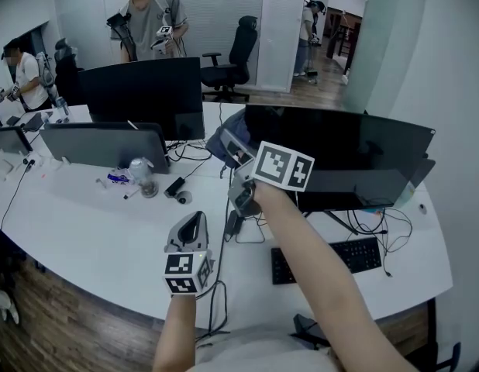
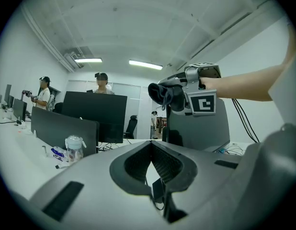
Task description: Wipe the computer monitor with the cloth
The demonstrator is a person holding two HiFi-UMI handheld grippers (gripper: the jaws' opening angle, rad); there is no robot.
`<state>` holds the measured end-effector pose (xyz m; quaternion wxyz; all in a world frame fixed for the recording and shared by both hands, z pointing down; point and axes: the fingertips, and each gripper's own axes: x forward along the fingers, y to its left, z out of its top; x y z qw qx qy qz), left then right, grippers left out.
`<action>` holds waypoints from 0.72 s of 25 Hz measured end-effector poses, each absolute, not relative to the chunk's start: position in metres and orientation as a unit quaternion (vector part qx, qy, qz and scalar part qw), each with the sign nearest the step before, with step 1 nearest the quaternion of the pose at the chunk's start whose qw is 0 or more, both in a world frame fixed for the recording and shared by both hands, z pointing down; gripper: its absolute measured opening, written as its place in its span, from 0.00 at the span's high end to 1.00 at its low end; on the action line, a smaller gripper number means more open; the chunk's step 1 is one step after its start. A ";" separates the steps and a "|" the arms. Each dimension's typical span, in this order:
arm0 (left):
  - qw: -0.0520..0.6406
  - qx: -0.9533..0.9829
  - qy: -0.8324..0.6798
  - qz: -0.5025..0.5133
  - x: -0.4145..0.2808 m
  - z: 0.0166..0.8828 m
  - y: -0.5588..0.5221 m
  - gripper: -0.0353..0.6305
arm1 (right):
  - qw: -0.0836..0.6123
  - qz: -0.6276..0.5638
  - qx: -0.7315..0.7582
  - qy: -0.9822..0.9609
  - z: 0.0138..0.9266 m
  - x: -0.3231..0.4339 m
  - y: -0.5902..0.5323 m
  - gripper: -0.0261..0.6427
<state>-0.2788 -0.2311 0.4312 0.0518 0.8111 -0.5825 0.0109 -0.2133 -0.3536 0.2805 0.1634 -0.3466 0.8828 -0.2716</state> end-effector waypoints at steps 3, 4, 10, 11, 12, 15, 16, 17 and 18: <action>0.052 0.811 -0.583 0.010 -0.279 0.431 -0.231 0.93 | 0.165 -0.267 -0.345 0.884 0.274 -0.213 -0.355 0.82; 0.053 0.810 -0.584 0.010 -0.279 0.431 -0.231 0.93 | 0.165 -0.266 -0.345 0.885 0.272 -0.214 -0.355 0.82; 0.052 0.809 -0.585 0.010 -0.279 0.432 -0.229 0.93 | 0.169 -0.254 -0.342 0.889 0.258 -0.214 -0.357 0.82; 0.052 0.809 -0.586 0.010 -0.280 0.432 -0.229 0.93 | 0.169 -0.251 -0.341 0.890 0.255 -0.214 -0.357 0.82; 0.052 0.809 -0.586 0.010 -0.280 0.432 -0.230 0.93 | 0.168 -0.248 -0.341 0.891 0.253 -0.215 -0.358 0.82; 0.052 0.810 -0.584 0.010 -0.279 0.432 -0.231 0.93 | 0.168 -0.240 -0.340 0.893 0.248 -0.216 -0.360 0.82; 0.053 0.810 -0.584 0.010 -0.279 0.432 -0.230 0.93 | 0.169 -0.239 -0.340 0.894 0.246 -0.216 -0.360 0.82; 0.055 0.810 -0.584 0.009 -0.279 0.432 -0.230 0.93 | 0.169 -0.237 -0.339 0.894 0.244 -0.216 -0.360 0.82; 0.056 0.810 -0.584 0.009 -0.278 0.432 -0.230 0.93 | 0.169 -0.236 -0.338 0.895 0.243 -0.217 -0.360 0.82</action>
